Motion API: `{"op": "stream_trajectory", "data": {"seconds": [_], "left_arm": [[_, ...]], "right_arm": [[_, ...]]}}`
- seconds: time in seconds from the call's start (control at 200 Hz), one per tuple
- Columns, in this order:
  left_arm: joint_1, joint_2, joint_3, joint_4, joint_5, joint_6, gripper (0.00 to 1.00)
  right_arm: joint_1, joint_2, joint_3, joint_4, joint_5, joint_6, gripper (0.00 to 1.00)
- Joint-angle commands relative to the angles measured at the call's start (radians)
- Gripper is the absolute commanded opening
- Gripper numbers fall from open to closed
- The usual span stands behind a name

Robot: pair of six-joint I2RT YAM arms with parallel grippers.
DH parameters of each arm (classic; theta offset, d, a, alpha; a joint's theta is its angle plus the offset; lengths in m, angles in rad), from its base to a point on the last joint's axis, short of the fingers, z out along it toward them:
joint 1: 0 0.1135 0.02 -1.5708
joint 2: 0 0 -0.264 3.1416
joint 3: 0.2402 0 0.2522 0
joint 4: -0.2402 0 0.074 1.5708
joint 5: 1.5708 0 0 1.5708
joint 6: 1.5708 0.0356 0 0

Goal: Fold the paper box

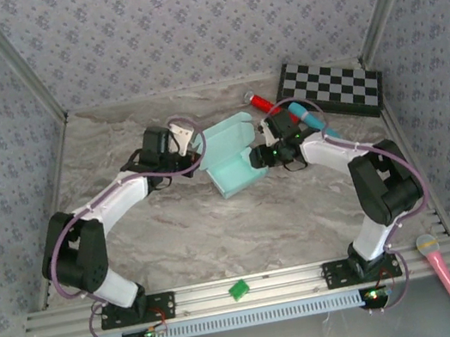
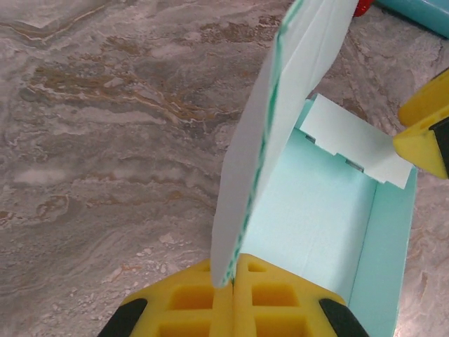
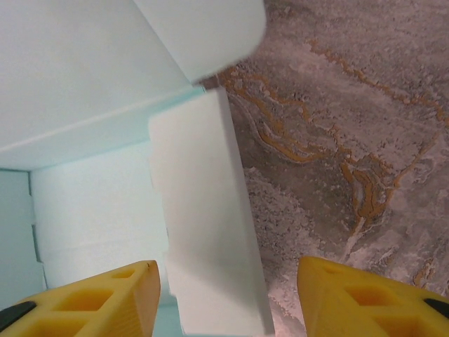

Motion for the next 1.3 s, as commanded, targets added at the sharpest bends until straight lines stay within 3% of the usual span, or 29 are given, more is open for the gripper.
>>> {"op": "stream_trajectory", "data": {"seconds": [0.0,0.71,0.984,1.299], "left_arm": [[-0.005,-0.029,0.003,-0.026,-0.016,0.027,0.00],[-0.008,-0.010,0.003,-0.035,0.011,0.045,0.00],[-0.007,0.007,0.006,-0.032,0.012,0.050,0.00],[0.003,0.014,0.007,-0.023,-0.007,0.056,0.00]], "right_arm": [[-0.005,0.018,-0.014,0.005,-0.014,-0.022,0.54],[-0.007,0.185,0.068,0.017,0.033,-0.107,0.39],[0.044,0.217,0.119,-0.059,0.174,-0.144,0.30],[0.123,0.229,0.141,-0.144,0.483,-0.092,0.24]]}}
